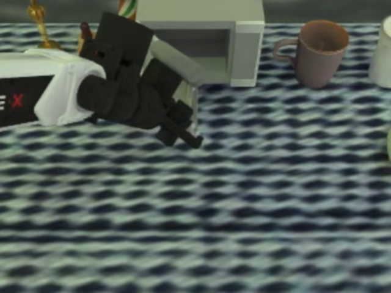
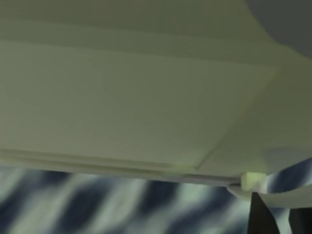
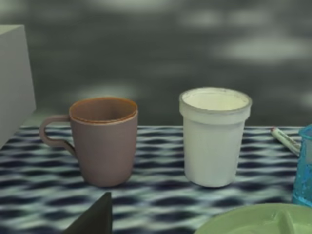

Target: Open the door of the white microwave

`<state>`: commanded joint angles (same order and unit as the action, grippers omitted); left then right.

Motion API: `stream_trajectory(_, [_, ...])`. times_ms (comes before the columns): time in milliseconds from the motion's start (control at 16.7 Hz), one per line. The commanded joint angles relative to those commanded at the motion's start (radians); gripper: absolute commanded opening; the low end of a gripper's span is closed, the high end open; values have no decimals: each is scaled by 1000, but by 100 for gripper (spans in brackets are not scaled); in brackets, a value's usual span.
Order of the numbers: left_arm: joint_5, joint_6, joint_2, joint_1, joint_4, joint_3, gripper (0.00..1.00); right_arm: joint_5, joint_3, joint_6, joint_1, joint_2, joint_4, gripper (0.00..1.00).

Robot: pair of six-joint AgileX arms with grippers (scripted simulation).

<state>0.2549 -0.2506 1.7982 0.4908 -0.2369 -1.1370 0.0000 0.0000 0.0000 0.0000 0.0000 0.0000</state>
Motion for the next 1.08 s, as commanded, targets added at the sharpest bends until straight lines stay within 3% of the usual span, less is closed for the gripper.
stream_trajectory(420, [36,-61,-11,-32,-14,8,0,0,0,0,0,0,0,100])
stream_trajectory(1080, [37,-63,-11,-33,-15,8,0,0,0,0,0,0,0,100])
